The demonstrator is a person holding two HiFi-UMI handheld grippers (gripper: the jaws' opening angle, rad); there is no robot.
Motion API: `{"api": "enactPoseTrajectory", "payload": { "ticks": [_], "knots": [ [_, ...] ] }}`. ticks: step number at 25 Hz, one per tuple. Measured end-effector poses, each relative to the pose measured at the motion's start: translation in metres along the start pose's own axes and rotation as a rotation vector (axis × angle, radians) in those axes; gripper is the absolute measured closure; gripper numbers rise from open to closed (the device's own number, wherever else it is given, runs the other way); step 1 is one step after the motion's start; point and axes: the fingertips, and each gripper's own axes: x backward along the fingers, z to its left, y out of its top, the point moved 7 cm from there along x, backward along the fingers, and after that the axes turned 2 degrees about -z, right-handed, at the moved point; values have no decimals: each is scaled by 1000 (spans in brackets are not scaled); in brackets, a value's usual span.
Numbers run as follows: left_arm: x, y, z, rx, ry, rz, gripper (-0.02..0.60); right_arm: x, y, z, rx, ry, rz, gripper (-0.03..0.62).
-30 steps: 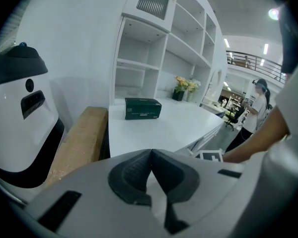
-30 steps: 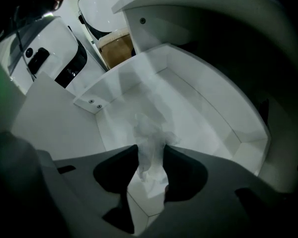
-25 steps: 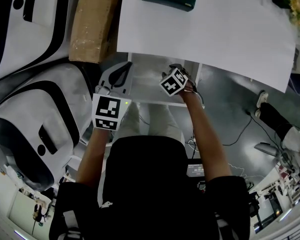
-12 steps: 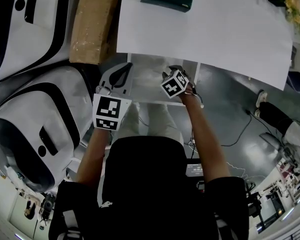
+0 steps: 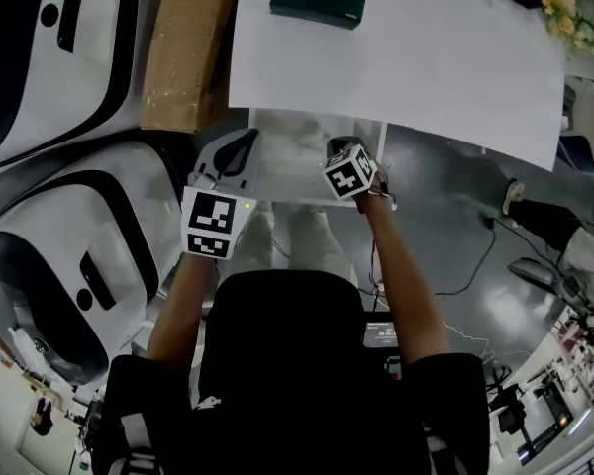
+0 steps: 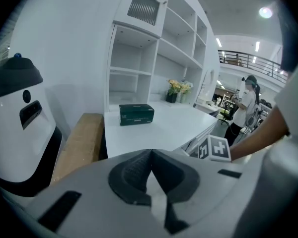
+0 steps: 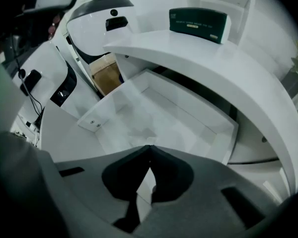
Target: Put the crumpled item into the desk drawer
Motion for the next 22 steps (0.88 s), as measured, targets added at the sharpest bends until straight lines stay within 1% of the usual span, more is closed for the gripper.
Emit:
{"api": "enactPoseTrajectory", "payload": {
  "ticks": [9, 22],
  "knots": [
    [20, 18, -17, -29, -22, -46, 575, 49, 5, -7, -177, -28, -133, 599],
    [49, 54, -44, -96, -60, -151, 575, 143, 21, 3, -270, -95, -361, 599]
  ]
}}
